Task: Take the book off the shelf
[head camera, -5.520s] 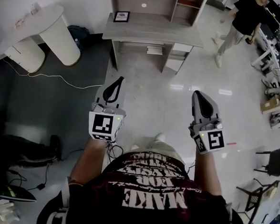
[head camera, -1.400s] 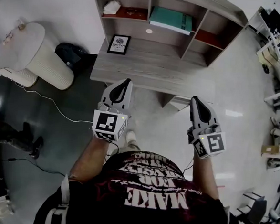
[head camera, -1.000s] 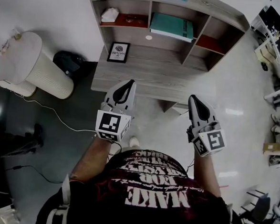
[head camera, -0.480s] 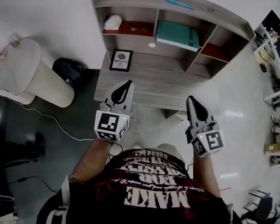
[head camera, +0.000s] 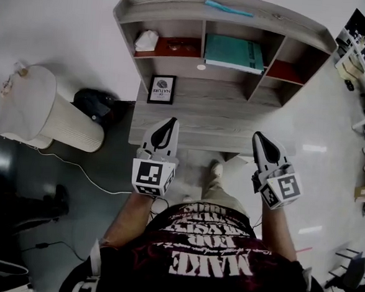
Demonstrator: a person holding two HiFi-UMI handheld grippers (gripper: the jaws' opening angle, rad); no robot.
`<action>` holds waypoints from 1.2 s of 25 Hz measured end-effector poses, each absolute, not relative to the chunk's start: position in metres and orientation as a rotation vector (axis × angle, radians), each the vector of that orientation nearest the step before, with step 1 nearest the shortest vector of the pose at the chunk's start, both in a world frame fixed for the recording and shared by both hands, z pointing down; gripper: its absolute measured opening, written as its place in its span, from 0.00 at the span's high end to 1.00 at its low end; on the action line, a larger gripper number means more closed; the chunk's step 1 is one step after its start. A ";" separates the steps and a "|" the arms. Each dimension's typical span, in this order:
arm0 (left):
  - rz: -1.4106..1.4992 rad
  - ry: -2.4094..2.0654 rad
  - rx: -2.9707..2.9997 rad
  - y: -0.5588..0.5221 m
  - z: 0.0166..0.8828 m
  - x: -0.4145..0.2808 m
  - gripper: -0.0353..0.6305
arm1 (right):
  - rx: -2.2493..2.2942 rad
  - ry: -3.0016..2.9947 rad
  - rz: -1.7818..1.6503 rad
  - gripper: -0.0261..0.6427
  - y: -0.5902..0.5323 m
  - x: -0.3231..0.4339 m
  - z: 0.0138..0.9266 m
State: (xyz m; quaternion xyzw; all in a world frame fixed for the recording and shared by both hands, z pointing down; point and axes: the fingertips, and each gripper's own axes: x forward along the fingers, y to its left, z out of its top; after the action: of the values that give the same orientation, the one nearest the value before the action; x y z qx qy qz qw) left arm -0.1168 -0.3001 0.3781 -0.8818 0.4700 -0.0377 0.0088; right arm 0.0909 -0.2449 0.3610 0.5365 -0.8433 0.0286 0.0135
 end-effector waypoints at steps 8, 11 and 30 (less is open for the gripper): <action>-0.167 1.503 -2.727 -0.344 0.382 -0.104 0.94 | 1.627 -2.693 0.145 0.96 -0.298 0.105 0.370; -0.190 1.507 -2.729 -0.361 0.385 -0.094 0.94 | 1.624 -2.666 0.175 0.96 -0.318 0.120 0.380; -0.230 1.581 -2.765 -0.450 0.409 -0.063 0.94 | 1.577 -2.639 0.423 0.95 -0.426 0.163 0.422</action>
State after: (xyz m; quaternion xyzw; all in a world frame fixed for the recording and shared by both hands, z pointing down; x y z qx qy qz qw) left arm -0.0634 -0.4500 0.4090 -0.8656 0.4949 -0.0722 -0.0257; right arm 0.1626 -0.4256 0.4215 0.5081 -0.8502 0.1362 0.0190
